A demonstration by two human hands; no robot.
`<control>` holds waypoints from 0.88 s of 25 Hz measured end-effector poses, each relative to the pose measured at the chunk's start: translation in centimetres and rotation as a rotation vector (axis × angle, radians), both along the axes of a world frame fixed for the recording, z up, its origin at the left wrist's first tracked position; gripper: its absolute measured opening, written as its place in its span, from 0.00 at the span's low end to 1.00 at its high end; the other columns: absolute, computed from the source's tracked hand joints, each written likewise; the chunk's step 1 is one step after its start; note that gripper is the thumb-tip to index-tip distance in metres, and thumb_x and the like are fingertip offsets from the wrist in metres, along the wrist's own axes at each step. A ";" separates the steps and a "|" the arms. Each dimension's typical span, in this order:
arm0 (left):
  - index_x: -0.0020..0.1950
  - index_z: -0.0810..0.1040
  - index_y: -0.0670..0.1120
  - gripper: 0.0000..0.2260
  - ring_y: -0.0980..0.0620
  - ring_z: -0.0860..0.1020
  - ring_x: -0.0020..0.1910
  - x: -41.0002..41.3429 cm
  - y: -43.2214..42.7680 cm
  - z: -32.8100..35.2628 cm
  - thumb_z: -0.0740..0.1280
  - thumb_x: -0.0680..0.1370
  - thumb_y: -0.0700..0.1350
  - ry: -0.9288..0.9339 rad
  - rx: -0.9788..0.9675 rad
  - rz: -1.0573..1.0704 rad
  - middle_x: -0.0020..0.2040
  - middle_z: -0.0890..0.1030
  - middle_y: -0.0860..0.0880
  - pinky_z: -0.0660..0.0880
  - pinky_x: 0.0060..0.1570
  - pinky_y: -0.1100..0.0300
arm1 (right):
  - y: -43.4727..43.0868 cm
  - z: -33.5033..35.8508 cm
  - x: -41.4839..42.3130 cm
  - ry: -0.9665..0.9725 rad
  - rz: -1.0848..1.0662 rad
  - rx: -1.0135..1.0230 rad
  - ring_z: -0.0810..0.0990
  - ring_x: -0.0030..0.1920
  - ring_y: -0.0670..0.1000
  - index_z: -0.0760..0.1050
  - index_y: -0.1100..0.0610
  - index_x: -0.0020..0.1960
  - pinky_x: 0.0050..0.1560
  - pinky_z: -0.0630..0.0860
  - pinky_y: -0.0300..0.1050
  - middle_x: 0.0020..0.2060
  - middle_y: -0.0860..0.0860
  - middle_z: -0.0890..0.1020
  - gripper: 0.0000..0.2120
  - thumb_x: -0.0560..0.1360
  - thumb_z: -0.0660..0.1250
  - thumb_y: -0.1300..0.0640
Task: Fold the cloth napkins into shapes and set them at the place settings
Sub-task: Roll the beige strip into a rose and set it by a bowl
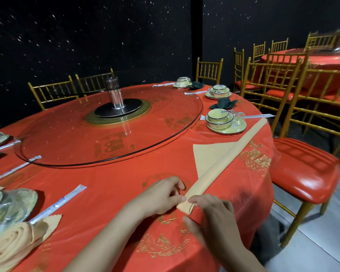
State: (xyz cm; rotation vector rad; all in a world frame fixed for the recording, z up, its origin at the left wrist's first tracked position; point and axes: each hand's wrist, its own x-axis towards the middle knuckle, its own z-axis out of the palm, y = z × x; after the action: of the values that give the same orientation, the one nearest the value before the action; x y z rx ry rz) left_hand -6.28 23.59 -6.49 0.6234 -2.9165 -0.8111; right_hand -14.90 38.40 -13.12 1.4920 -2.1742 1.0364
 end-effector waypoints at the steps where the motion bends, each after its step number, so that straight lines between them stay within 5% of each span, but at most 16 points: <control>1: 0.57 0.71 0.48 0.12 0.55 0.74 0.38 -0.3 -0.1 -0.1 0.67 0.77 0.50 -0.019 0.009 0.007 0.38 0.77 0.57 0.68 0.39 0.63 | 0.0 -0.1 -0.1 0.019 0.002 0.004 0.78 0.39 0.46 0.70 0.45 0.49 0.42 0.63 0.43 0.39 0.42 0.79 0.15 0.65 0.62 0.41; 5: 0.48 0.74 0.52 0.06 0.63 0.72 0.35 -0.3 -0.1 -0.9 0.69 0.75 0.50 0.113 0.017 0.020 0.38 0.76 0.58 0.67 0.38 0.66 | -0.6 0.4 -1.2 -0.069 -0.041 0.077 0.78 0.36 0.45 0.76 0.45 0.39 0.40 0.65 0.42 0.36 0.41 0.78 0.10 0.64 0.62 0.42; 9: 0.46 0.78 0.56 0.09 0.60 0.75 0.39 0.9 -0.6 -1.6 0.71 0.72 0.42 0.234 0.300 -0.072 0.39 0.78 0.56 0.73 0.46 0.62 | -0.9 0.5 -2.3 -0.280 -0.025 0.049 0.79 0.36 0.47 0.78 0.47 0.37 0.40 0.74 0.50 0.33 0.42 0.78 0.13 0.67 0.58 0.41; 17: 0.54 0.73 0.48 0.06 0.55 0.74 0.38 -3.0 -0.6 -0.9 0.65 0.78 0.42 0.120 0.146 0.017 0.39 0.76 0.54 0.71 0.43 0.61 | -0.4 0.9 -2.9 0.059 -0.184 0.075 0.78 0.36 0.48 0.77 0.46 0.45 0.36 0.70 0.44 0.36 0.43 0.78 0.16 0.60 0.68 0.41; 22: 0.46 0.79 0.50 0.05 0.62 0.72 0.37 -3.3 -0.3 -1.3 0.70 0.74 0.40 0.234 0.141 -0.017 0.40 0.75 0.57 0.70 0.43 0.65 | -1.1 0.7 -4.4 -0.042 -0.131 0.033 0.78 0.32 0.49 0.77 0.48 0.37 0.38 0.64 0.44 0.32 0.43 0.77 0.11 0.62 0.61 0.44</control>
State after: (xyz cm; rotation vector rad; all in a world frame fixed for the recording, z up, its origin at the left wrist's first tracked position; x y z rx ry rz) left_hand -9.55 23.31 -7.75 0.4761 -2.6752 -1.0232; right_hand -19.28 37.33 -12.43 1.3329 -2.2941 1.0007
